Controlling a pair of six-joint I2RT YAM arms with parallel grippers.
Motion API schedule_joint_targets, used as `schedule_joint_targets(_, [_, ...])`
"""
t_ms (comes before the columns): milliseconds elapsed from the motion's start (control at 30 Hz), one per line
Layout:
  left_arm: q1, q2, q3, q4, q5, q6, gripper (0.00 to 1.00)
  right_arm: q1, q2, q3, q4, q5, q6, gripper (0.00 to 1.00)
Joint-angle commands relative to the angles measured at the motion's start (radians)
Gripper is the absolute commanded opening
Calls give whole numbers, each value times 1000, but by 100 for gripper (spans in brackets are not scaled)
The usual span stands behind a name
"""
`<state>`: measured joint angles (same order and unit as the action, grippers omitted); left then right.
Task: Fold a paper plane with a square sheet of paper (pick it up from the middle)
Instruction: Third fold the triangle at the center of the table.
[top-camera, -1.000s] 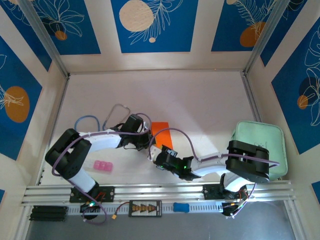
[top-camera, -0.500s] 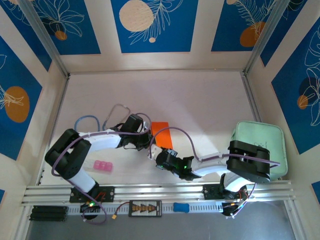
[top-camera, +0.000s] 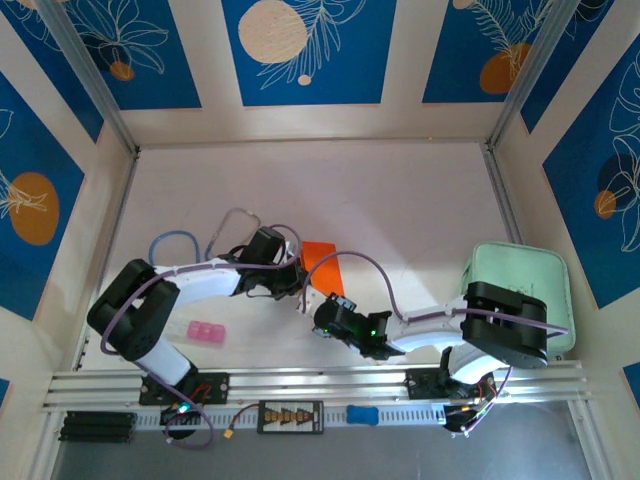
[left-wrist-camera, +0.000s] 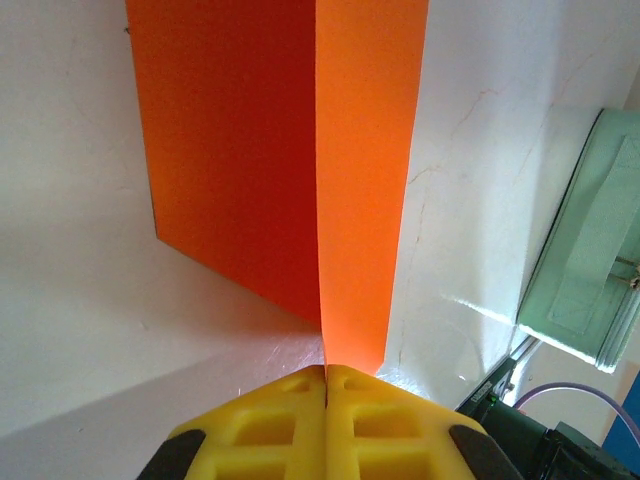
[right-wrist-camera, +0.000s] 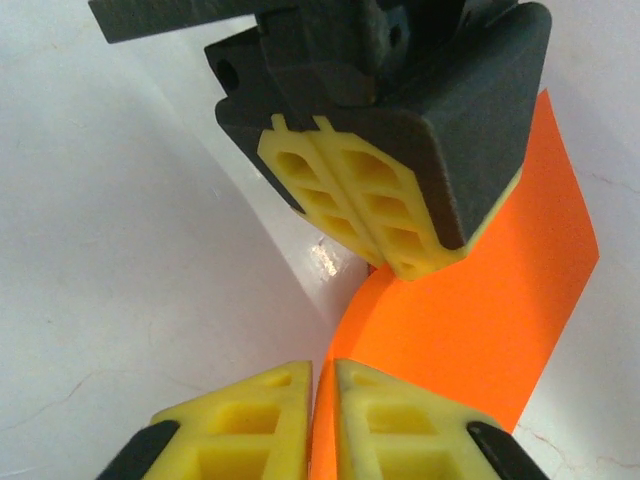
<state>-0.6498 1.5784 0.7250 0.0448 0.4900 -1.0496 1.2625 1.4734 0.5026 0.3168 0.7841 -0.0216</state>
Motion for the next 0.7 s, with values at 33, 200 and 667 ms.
schedule_joint_targets(33, [13,-21,-4,-9,7,5,2,-10,-24,-4,-5,-14,25,11])
schedule_joint_targets(200, [13,-31,-7,-6,1,7,4,-15,-23,-3,-7,-27,32,4])
schedule_joint_targets(667, [94,-194,18,-246,-125,151,42,-235,-77,-20,13,-716,309,0])
